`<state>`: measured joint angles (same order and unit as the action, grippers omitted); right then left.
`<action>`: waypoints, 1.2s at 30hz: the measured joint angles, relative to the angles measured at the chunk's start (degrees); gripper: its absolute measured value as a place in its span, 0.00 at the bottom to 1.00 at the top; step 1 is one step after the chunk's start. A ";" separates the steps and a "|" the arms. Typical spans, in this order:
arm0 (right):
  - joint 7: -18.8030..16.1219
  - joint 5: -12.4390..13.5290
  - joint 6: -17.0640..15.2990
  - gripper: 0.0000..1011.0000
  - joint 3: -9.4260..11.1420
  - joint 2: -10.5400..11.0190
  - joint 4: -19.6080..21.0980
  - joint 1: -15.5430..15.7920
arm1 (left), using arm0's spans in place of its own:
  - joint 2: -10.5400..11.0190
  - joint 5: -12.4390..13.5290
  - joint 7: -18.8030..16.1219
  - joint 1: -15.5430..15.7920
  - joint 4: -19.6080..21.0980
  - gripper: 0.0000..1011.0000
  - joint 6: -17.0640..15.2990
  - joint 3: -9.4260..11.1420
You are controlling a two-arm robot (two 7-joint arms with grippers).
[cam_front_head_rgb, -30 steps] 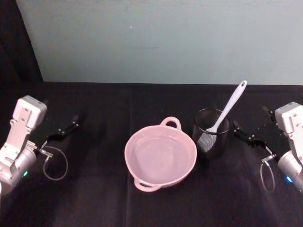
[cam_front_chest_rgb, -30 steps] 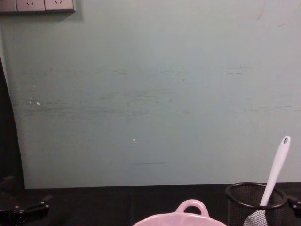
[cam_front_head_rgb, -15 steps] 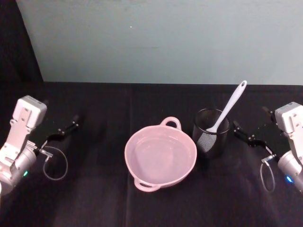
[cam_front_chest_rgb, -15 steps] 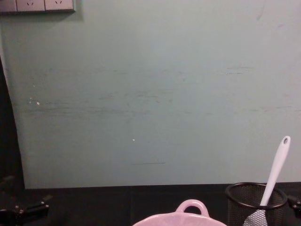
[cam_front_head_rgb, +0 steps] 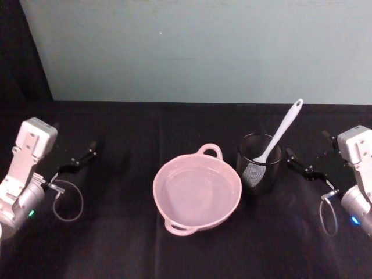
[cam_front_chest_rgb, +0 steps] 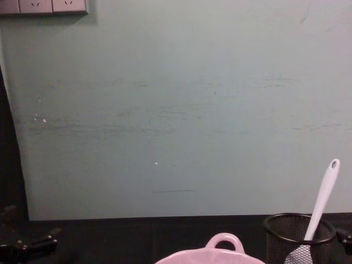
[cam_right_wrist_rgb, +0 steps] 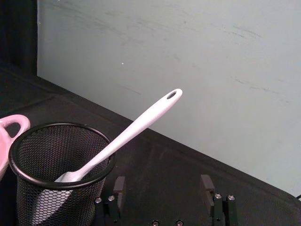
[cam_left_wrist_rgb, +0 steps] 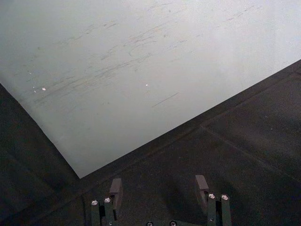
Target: Use the one hand to pick up the spoon and stir the clear water in the bowl.
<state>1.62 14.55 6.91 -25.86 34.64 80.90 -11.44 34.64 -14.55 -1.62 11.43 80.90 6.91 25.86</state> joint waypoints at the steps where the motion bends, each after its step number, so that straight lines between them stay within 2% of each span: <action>1: 0.00 0.00 0.00 0.99 0.00 0.00 0.00 0.00 | 0.00 0.00 0.00 0.00 0.00 0.99 0.00 0.00; 36: 0.00 0.00 0.00 0.99 0.00 0.00 0.00 0.00 | 0.00 0.00 0.00 0.00 0.00 0.99 0.00 0.00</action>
<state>1.62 14.55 6.91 -25.86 34.64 80.90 -11.43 34.65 -14.55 -1.62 11.43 80.90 6.91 25.86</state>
